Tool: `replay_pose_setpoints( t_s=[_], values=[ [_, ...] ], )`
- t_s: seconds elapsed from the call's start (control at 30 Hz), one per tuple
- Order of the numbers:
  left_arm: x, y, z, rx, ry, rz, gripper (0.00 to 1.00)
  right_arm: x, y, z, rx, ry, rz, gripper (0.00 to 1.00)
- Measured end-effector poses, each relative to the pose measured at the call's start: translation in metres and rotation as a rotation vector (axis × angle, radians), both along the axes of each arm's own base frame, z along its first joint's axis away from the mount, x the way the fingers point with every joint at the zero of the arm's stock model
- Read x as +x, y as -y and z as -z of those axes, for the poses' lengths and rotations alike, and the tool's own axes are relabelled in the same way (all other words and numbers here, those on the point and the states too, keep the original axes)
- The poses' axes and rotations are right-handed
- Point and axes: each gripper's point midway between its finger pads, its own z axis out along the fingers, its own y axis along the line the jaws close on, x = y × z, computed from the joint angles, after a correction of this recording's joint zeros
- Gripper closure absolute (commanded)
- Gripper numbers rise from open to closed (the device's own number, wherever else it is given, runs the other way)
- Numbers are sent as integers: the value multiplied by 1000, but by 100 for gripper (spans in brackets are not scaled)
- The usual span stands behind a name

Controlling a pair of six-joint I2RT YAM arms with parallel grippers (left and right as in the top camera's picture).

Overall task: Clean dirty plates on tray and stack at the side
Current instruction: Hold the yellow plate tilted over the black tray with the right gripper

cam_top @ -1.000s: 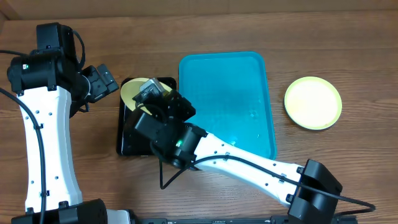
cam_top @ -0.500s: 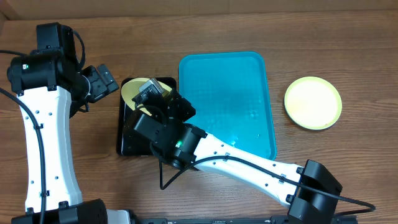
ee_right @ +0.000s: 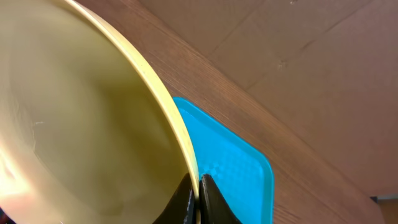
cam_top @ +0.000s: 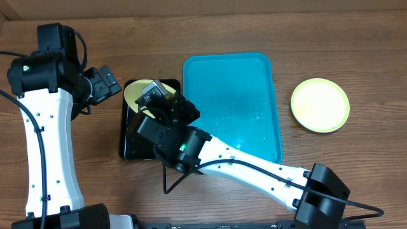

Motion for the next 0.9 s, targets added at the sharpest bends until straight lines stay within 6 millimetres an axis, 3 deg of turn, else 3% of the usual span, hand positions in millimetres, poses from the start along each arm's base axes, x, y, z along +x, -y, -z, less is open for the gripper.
replay_pose_setpoints(
  t_s=[0.47, 0.7, 0.9],
  values=[
    [0, 0, 0, 0, 0, 0, 0, 5, 3, -3, -8, 17, 12, 96],
    [0, 0, 0, 0, 0, 0, 0, 18, 9, -8, -124, 32, -32, 96],
    [0, 0, 0, 0, 0, 0, 0, 13, -1, -13, -228, 50, -110, 96]
  ],
)
